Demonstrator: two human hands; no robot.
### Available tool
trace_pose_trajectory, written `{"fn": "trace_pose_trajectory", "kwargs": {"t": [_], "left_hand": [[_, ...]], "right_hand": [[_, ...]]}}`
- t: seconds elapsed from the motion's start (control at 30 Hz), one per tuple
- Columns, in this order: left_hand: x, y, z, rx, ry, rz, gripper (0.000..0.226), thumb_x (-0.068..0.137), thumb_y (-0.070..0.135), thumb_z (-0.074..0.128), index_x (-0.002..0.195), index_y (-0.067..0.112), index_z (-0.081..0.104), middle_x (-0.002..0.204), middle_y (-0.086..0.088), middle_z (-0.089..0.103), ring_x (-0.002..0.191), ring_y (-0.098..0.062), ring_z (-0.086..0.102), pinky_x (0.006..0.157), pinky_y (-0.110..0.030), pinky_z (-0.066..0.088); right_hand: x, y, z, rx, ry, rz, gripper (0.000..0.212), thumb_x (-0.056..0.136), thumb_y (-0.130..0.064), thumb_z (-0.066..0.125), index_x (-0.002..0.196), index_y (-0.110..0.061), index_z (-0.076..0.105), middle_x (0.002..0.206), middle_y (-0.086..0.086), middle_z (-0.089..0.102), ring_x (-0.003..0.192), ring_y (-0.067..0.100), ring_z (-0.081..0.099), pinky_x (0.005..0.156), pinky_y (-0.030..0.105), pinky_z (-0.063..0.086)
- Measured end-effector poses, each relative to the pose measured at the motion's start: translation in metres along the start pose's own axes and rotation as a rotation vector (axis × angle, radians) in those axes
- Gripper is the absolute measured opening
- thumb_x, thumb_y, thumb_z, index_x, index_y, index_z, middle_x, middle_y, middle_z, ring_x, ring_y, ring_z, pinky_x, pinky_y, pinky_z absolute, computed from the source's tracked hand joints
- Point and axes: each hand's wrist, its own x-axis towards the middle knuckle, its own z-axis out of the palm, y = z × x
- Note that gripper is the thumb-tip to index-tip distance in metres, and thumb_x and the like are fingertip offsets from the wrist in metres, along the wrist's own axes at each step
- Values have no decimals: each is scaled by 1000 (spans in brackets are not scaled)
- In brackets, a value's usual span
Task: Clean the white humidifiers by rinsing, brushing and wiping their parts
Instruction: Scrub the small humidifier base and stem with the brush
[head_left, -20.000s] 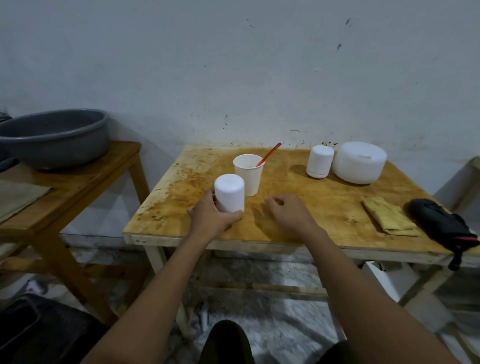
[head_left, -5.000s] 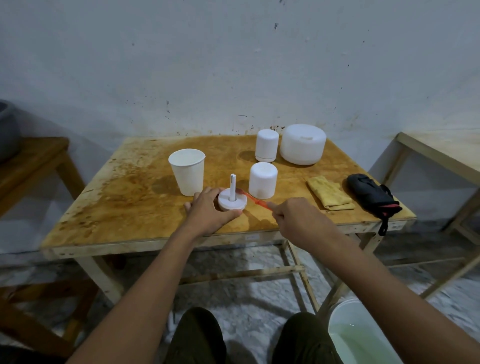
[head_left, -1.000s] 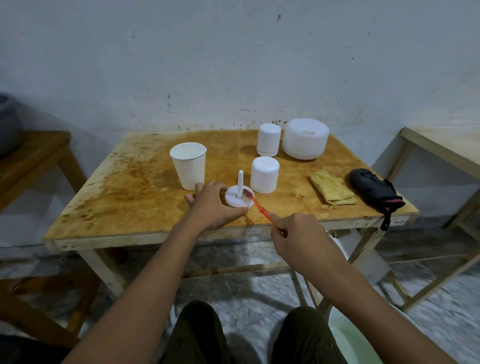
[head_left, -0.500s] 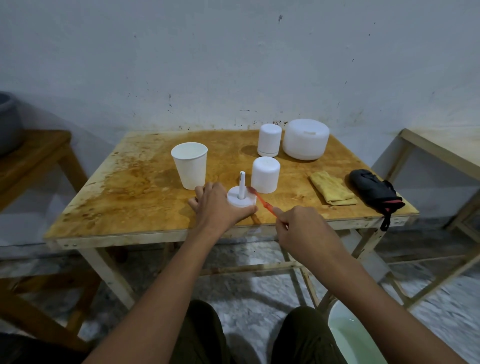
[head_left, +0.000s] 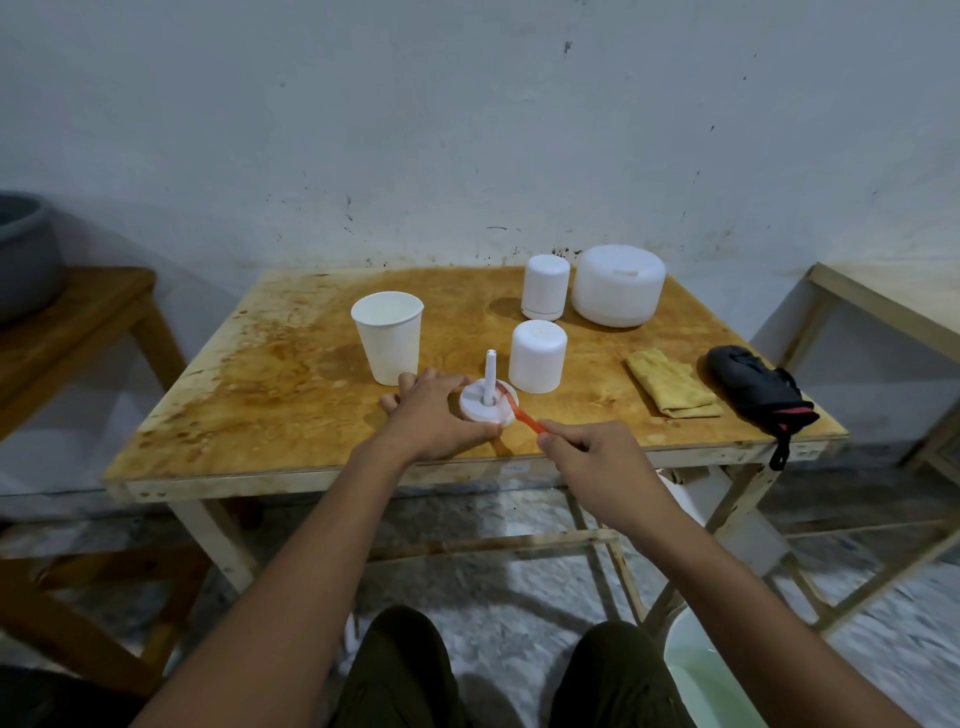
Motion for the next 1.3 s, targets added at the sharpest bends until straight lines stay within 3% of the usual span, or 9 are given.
{"fn": "trace_pose_trajectory", "kwargs": {"t": [0.13, 0.27, 0.67, 0.83, 1.3], "left_hand": [[0, 2, -3, 31, -32, 0, 82, 75, 68, 68, 146, 38, 38, 146, 0, 35, 134, -24, 21, 101, -43, 21], [0, 2, -2, 61, -23, 4, 80, 75, 70, 65, 144, 42, 39, 145, 1, 36, 133, -24, 23, 99, -42, 22], [0, 4, 0, 74, -6, -11, 81, 75, 69, 66, 145, 39, 39, 144, 0, 37, 130, -25, 24, 97, -42, 23], [-1, 5, 1, 90, -2, -19, 83, 76, 70, 65, 146, 37, 38, 146, 0, 35, 133, -25, 23, 100, -43, 23], [-3, 6, 1, 76, 1, -29, 83, 76, 70, 65, 146, 37, 38, 147, 0, 35, 134, -25, 21, 102, -44, 22]], "right_hand": [[-7, -4, -1, 144, 83, -50, 25, 99, -22, 55, 113, -38, 67, 61, 6, 36, 57, 16, 32, 51, 26, 28], [-13, 2, 8, 119, 69, -20, 24, 100, -24, 53, 117, -35, 65, 49, -5, 30, 46, 9, 28, 43, 20, 23], [-18, 2, 21, 127, 180, -134, 30, 100, -22, 54, 121, -43, 58, 44, -13, 28, 42, 5, 25, 43, 21, 22], [-17, 7, 25, 136, 172, -107, 31, 100, -20, 54, 129, -29, 60, 44, -14, 30, 42, 4, 26, 43, 21, 23], [-17, 16, 29, 92, 181, -121, 31, 99, -21, 55, 128, -32, 59, 43, -14, 36, 41, 4, 30, 42, 19, 24]]}}
